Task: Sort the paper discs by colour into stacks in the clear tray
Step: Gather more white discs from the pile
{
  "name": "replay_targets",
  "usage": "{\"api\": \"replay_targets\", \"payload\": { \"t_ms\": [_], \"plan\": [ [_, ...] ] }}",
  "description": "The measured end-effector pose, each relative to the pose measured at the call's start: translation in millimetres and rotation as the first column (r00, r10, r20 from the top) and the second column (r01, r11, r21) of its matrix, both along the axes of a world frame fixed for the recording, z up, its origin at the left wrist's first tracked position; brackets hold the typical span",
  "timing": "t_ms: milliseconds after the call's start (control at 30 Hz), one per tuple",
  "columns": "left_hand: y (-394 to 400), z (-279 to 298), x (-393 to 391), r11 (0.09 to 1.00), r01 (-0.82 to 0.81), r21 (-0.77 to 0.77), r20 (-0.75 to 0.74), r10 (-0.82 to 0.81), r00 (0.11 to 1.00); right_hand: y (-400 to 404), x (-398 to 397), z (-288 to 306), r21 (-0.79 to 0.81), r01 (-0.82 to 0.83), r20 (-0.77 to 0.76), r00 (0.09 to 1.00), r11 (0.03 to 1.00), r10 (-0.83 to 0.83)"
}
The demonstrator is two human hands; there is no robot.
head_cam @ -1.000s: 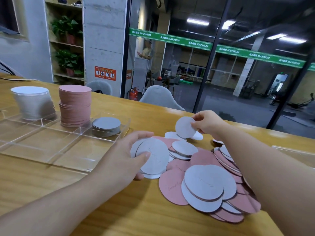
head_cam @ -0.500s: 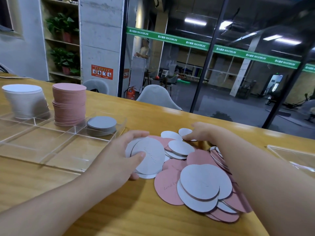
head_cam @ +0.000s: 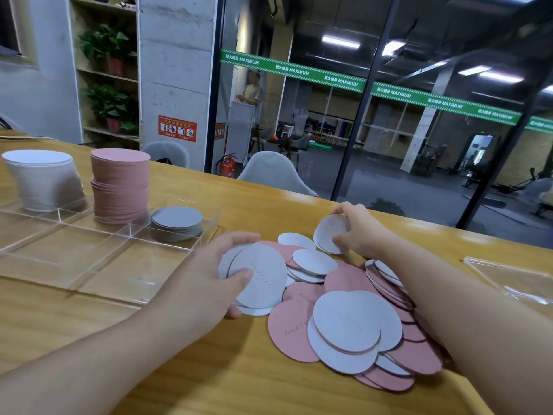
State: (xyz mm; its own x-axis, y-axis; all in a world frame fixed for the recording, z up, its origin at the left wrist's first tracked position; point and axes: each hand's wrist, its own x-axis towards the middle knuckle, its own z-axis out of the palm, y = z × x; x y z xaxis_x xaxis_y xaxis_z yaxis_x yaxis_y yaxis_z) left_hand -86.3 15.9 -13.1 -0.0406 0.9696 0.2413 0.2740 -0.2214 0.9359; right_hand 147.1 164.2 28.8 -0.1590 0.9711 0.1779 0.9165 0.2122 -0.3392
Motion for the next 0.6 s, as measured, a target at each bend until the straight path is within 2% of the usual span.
{"api": "replay_targets", "payload": {
  "t_ms": [233,333,500,600],
  "plan": [
    [-2,3,1,1.0,-0.021,-0.022,-0.021,0.02,1.0,-29,3,13,0.175,-0.128,-0.137,0.979,0.976,0.153],
    [-1,2,1,0.999,-0.029,-0.03,-0.032,0.028,0.999,-48,-7,24,0.232,-0.217,-0.212,0.94,0.948,0.267],
    [3,-1,1,1.0,-0.005,-0.022,0.041,0.005,0.999,-79,-25,35,0.209,-0.423,-0.371,0.8,0.882,0.472],
    [5,-3,0,1.0,0.006,-0.015,0.082,-0.005,0.997,-89,-29,36,0.202,-0.506,-0.534,0.661,0.839,0.527]
  ]
}}
